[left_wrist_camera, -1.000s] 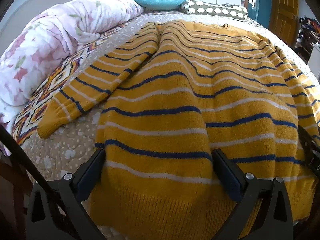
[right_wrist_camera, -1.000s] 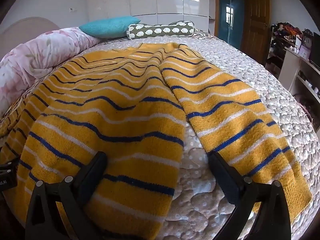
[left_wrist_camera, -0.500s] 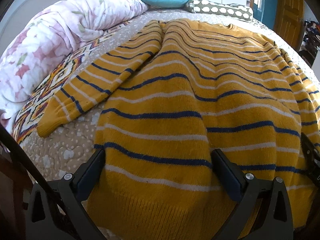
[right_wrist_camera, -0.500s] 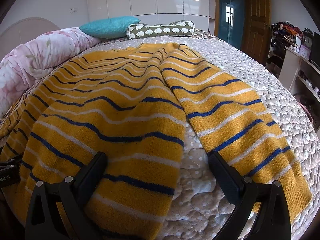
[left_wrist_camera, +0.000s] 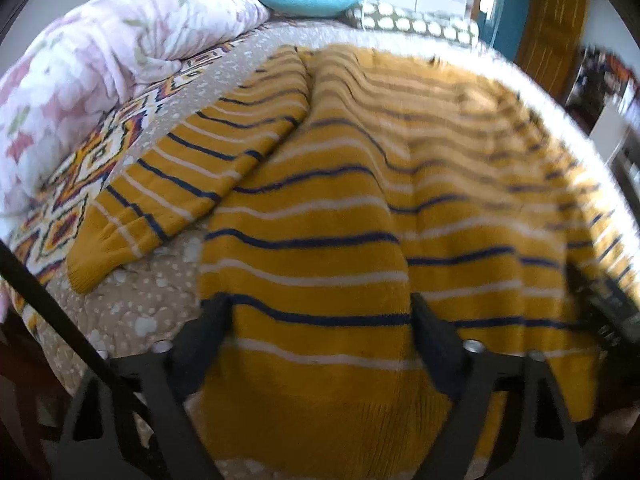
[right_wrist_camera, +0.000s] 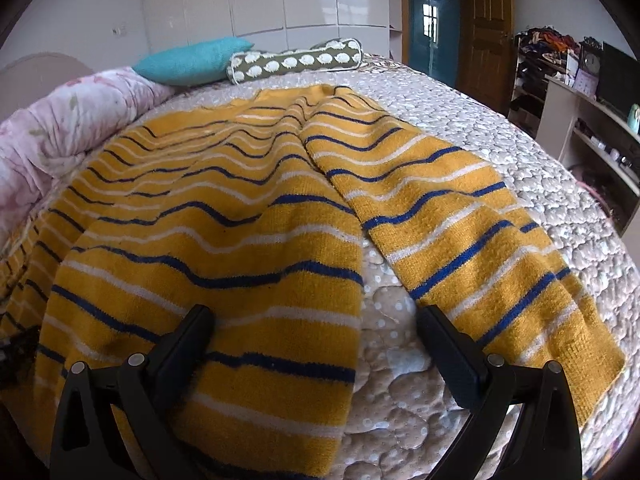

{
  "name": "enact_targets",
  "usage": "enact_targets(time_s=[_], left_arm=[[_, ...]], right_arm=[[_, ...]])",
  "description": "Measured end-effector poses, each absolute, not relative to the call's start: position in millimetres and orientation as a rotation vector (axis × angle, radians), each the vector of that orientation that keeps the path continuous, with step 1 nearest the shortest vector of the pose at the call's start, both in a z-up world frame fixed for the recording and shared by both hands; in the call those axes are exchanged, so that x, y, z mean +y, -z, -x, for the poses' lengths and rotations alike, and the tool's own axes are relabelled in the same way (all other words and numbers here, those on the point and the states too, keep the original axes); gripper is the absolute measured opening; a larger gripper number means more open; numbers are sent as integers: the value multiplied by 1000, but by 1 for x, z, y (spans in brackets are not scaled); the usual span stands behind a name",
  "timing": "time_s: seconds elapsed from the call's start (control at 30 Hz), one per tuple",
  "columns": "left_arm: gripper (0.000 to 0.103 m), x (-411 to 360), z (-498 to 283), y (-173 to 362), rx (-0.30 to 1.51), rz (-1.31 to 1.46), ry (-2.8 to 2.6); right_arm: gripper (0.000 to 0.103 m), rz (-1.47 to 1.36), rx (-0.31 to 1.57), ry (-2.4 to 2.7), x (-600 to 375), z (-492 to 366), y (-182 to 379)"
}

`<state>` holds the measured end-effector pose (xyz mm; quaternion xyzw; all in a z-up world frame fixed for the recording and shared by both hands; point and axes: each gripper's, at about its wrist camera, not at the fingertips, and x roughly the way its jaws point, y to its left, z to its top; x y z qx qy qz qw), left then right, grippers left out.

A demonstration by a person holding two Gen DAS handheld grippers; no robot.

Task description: Fold small clothes

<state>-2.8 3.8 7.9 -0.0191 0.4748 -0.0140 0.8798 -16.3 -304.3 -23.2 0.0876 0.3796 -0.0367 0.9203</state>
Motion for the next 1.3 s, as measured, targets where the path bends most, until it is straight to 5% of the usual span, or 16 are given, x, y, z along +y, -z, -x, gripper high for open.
enact_targets(time_s=[0.3,0.6,0.67,0.73,0.77,1.2,1.3], left_arm=[[80,99,14,-48,867,151,-133],[81,208,-12,-11,986,301,-194],[72,214,-17,-6,991,339,-167],[16,215,-19,-7,976,354,-135],[8,213,-22,-8,981,372,-104],[11,254,-47,-75,841,145,-453],[27,231,-34,-84,807,148,-382]], right_arm=[[103,-130,819,40,-304,14,26],[103,-98,797,49,-300,20,28],[103,-93,797,55,-299,20,28],[103,-90,797,60,-299,20,27],[103,-90,797,60,-299,20,27],[103,-87,793,62,-301,20,28],[103,-89,785,63,-302,21,27]])
